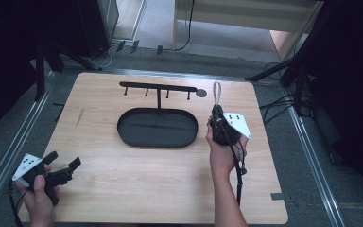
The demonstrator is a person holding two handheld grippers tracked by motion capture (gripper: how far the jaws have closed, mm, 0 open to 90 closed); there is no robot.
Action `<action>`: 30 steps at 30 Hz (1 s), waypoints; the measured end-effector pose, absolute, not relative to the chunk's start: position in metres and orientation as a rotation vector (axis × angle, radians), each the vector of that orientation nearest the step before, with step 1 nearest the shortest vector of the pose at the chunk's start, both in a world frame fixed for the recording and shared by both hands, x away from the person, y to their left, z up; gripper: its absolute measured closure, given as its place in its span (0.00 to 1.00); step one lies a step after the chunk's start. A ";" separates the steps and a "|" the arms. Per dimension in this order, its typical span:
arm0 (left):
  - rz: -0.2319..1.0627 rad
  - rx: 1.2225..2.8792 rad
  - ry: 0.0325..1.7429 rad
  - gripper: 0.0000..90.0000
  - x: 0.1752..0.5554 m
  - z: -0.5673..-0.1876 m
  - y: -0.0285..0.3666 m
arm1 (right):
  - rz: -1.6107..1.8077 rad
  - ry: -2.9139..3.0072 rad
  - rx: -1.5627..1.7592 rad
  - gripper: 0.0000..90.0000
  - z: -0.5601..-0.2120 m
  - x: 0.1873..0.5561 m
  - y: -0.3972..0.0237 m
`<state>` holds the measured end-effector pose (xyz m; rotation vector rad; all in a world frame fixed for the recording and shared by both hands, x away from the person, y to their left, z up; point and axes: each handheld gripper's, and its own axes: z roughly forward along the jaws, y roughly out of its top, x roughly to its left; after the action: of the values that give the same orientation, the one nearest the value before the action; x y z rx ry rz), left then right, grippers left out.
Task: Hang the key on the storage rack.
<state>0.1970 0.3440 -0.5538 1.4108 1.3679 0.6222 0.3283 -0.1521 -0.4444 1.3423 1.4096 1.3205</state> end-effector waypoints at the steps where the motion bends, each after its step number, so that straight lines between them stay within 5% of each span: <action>1: 0.622 1.411 1.368 0.00 0.197 -0.554 0.344 | 1.338 1.411 1.328 0.93 -0.443 0.325 -0.148; 30: 0.618 1.410 1.369 0.00 0.197 -0.554 0.344 | 1.381 1.517 1.273 0.93 -0.459 0.320 -0.095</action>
<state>0.1970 0.3445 -0.5538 1.4096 1.3691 0.6184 0.3200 -0.0951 -0.4589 1.2726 1.5168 1.3808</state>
